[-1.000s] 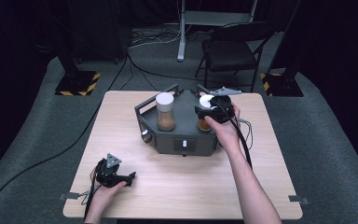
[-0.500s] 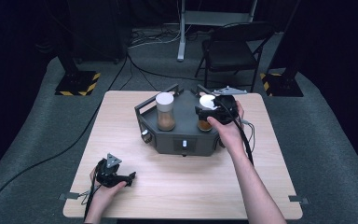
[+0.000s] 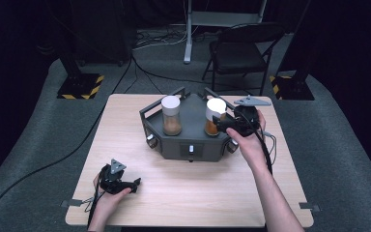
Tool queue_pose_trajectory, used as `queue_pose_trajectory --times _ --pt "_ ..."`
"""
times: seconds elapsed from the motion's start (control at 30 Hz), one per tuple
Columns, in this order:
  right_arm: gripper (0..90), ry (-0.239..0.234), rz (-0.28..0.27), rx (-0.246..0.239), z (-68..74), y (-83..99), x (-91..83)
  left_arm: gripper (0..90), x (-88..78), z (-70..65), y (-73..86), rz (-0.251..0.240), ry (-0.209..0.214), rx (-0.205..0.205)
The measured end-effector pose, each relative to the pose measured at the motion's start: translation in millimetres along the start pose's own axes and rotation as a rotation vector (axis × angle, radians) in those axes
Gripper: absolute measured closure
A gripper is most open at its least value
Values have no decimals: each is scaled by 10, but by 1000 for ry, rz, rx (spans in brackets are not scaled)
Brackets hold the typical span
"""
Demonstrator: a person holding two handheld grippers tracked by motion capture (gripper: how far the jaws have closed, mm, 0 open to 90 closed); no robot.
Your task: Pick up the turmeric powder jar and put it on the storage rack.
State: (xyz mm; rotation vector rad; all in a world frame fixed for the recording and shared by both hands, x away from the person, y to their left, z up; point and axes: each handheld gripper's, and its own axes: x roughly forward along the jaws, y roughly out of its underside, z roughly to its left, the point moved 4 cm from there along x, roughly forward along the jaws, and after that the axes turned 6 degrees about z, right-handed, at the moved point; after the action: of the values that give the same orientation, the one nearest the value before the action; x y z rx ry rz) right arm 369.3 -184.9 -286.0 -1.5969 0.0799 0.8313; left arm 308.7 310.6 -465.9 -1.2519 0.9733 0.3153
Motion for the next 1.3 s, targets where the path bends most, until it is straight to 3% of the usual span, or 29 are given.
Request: queue_pose_trajectory --times 0.37,1.3 --pt "66 25 -14 -19 -31 287 -117 23 1 -1 -4 2 0 1" --pt "78 64 58 44 -295 1195 -31 22 2 -3 -4 1 0 0"
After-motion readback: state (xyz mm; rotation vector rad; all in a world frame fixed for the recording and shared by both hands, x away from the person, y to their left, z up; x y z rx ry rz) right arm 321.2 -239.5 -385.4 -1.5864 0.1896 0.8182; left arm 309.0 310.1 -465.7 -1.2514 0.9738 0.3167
